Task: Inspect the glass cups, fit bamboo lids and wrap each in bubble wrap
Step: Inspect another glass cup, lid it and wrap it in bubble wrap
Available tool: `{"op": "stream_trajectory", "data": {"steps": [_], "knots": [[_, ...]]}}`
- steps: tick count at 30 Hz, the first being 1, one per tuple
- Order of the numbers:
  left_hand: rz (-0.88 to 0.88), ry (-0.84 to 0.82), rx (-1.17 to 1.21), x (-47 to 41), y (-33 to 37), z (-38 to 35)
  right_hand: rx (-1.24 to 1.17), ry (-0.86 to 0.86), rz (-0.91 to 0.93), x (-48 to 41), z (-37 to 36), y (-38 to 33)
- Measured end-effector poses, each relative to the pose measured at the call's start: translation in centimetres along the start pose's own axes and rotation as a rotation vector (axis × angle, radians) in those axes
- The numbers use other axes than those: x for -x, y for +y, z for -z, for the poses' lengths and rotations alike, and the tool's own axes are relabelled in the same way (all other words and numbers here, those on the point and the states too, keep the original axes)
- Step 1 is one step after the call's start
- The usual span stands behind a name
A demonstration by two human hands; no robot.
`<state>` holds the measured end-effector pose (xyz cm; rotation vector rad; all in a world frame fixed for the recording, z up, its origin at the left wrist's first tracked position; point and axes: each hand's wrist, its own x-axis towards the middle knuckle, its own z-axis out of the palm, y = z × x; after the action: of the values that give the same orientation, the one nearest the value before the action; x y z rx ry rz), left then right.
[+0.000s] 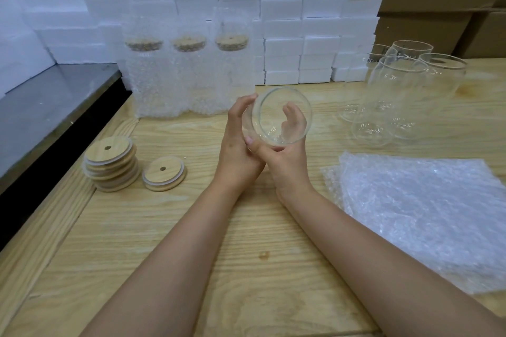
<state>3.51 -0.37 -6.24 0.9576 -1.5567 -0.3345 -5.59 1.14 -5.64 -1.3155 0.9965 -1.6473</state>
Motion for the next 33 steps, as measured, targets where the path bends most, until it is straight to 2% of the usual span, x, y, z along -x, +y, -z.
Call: {"op": "stream_trajectory", "data": {"steps": [8,18,26,33], "knots": [[0.004,-0.013,0.002,0.0,0.5,0.3,0.016,0.020,-0.062,0.3,0.1,-0.8],[0.053,-0.046,0.093,0.0,0.3,0.0,0.162,0.089,0.015,0.2,0.0,-1.1],[0.140,-0.074,0.133,-0.1,-0.1,0.0,0.262,0.058,0.088,0.2,0.2,-1.3],[0.065,-0.054,0.016,-0.2,-0.7,0.2,0.170,-0.034,0.180,0.3,0.2,-1.1]]}}
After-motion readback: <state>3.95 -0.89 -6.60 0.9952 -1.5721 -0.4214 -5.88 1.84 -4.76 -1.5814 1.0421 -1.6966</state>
